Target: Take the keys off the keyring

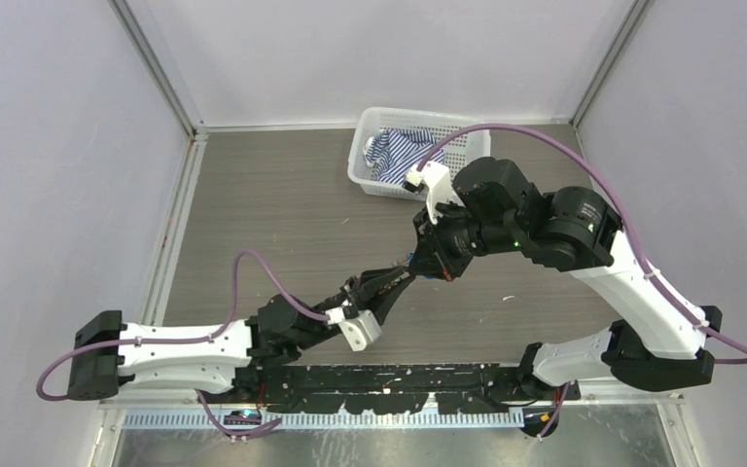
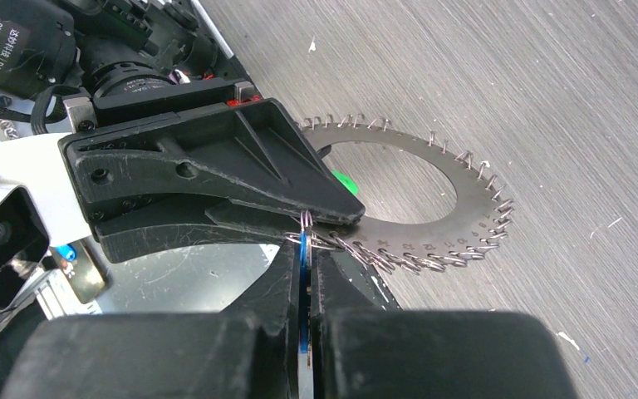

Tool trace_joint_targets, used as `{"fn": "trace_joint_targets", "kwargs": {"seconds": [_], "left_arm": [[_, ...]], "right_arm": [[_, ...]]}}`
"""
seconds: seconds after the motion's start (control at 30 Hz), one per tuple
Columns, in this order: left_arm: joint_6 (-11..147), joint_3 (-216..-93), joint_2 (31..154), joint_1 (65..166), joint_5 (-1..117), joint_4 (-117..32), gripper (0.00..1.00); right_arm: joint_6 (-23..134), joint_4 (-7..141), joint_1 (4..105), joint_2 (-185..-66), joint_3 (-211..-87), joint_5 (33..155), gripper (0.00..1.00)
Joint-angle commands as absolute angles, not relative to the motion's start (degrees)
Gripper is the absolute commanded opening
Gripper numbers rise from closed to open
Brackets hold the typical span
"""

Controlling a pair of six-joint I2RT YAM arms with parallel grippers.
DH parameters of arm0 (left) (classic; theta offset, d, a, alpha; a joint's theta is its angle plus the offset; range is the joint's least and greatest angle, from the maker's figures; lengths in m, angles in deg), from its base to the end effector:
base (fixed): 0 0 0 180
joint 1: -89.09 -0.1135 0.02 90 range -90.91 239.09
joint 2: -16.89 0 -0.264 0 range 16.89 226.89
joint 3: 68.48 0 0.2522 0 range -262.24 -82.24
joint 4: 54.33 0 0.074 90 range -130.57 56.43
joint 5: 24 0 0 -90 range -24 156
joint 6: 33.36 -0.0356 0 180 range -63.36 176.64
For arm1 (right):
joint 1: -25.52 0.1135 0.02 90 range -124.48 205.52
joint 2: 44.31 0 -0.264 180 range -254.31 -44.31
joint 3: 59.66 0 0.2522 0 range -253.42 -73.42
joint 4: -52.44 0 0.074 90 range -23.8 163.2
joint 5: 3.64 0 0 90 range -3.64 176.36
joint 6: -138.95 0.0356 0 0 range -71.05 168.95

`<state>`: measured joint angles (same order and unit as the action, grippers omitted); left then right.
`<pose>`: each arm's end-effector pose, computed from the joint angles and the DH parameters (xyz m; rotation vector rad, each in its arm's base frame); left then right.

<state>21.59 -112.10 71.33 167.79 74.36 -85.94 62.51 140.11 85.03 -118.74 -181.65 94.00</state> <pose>0.0475 -0.2111 0.3197 0.9551 0.7782 -0.5770 0.0989 0.1773 0.4835 -1.0050 2.1795 0.7930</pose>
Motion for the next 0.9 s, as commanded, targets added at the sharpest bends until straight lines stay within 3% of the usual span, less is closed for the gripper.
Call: {"fn": "trace_joint_targets", "kwargs": {"seconds": [0.0,0.4,0.87], "left_arm": [[20.6,-115.1,69.4,168.0,73.7,-87.6,0.01],[21.4,-115.2,67.8,168.0,78.7,-90.9,0.01],[21.3,-114.7,65.3,167.9,69.6,-86.1,0.01]], "right_arm": [[61.1,140.2,85.0,-119.9,-184.5,96.1,0.01],[62.7,141.0,85.0,-119.0,-181.6,100.8,0.01],[62.4,142.9,85.0,-121.2,-183.9,98.9,0.01]]}}
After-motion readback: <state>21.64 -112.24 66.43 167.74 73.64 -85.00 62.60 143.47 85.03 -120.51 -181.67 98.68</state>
